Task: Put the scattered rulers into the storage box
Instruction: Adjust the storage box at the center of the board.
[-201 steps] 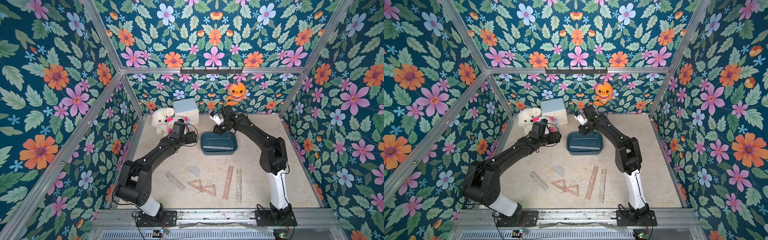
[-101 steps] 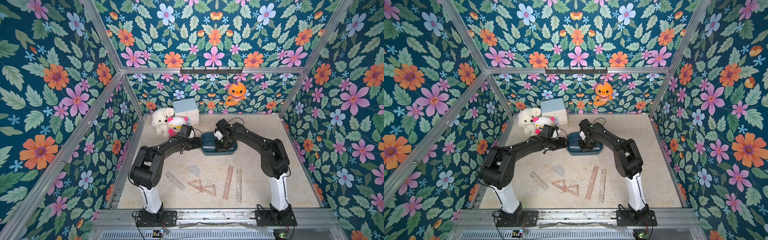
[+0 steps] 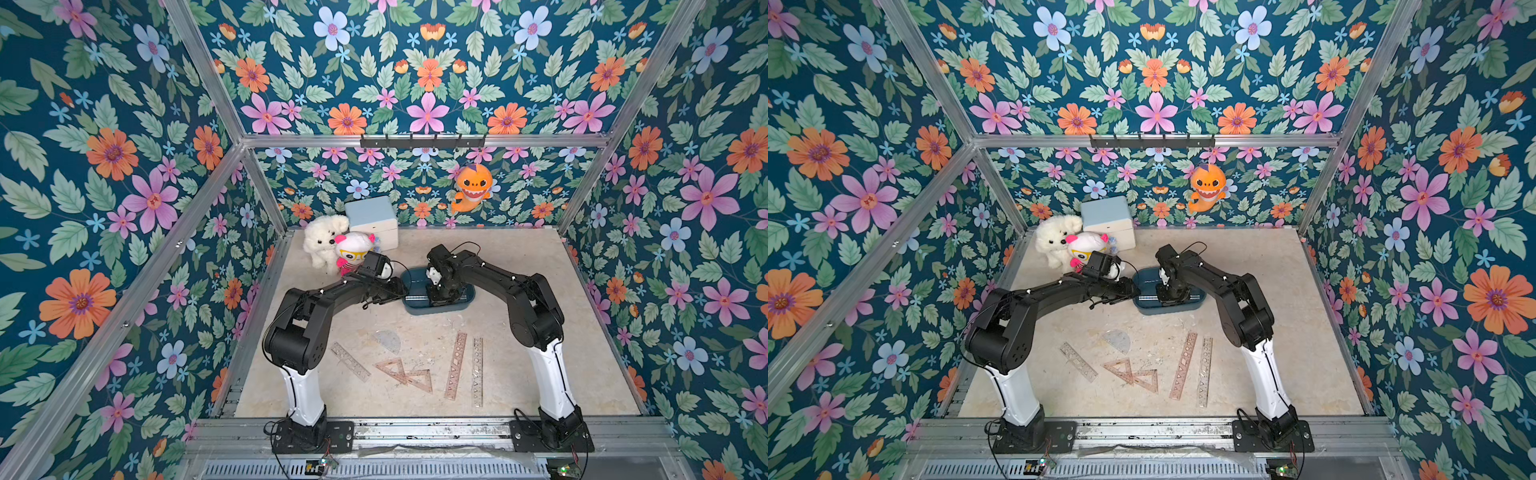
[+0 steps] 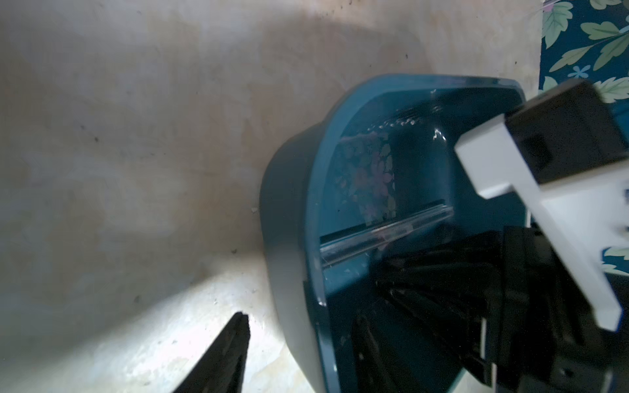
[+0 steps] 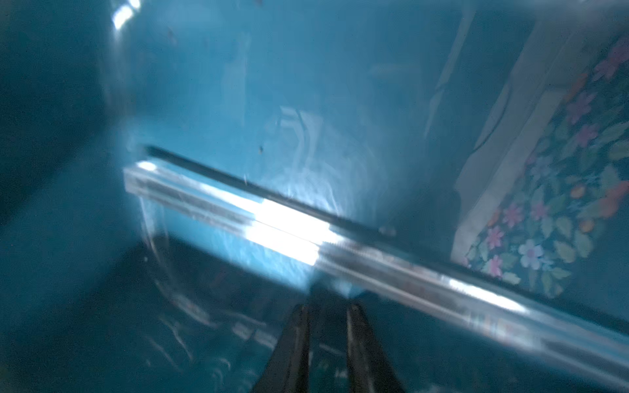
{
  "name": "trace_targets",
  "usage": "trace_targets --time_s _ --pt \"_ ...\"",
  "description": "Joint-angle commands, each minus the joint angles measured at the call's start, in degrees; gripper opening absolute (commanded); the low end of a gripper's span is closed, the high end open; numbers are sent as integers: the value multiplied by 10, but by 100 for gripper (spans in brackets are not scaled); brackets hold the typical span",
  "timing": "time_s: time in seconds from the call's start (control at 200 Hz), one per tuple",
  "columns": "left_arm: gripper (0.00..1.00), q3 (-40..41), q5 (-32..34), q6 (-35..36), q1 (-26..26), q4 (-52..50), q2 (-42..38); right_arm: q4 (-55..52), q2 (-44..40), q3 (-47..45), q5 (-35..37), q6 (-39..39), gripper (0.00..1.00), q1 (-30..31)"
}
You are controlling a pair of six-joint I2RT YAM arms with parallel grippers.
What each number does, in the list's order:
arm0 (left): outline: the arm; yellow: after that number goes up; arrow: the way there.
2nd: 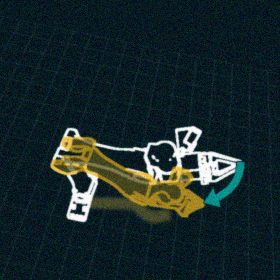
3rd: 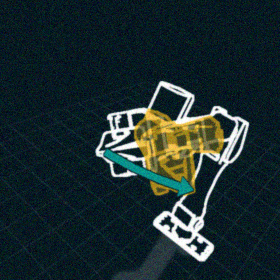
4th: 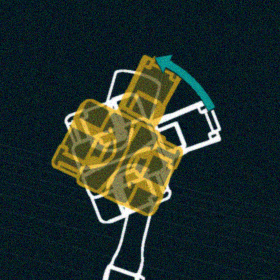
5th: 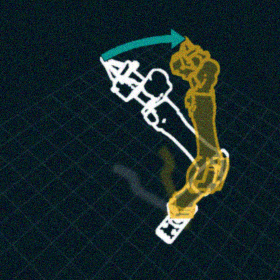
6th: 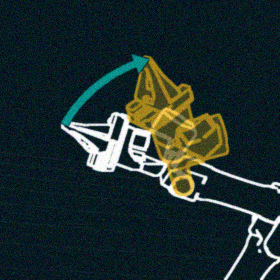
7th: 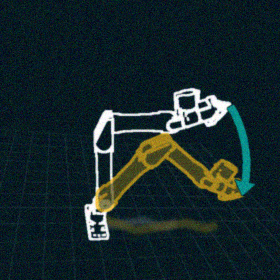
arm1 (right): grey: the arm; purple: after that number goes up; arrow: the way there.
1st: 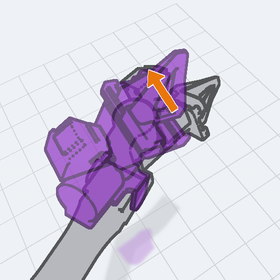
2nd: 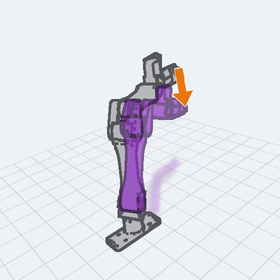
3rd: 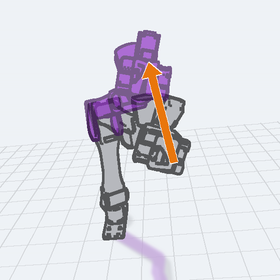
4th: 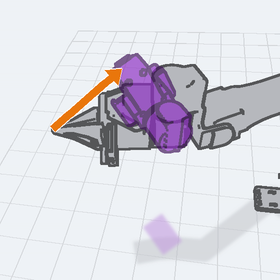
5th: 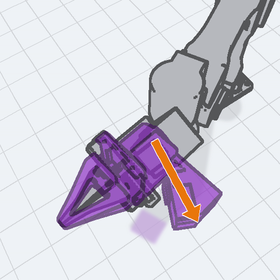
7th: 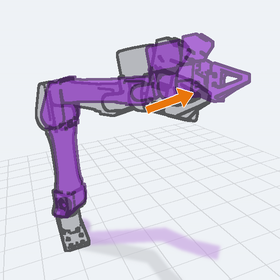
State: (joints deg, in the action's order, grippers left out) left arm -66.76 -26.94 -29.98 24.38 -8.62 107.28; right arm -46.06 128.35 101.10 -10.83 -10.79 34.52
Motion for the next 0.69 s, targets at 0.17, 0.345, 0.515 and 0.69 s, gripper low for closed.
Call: trace_targets --time_s 0.17,0.345,0.515,0.69 --pt "54 0 -7 4 0 2 5 4 41 42 64 15 24 -1" --pt "55 0 -7 3 0 3 6 17 60 67 71 20 25 -9" --pt "54 2 -8 1 0 6 8 17 77 86 85 32 26 -11" --pt "54 3 -10 -1 0 7 9 20 75 88 98 42 27 -11"
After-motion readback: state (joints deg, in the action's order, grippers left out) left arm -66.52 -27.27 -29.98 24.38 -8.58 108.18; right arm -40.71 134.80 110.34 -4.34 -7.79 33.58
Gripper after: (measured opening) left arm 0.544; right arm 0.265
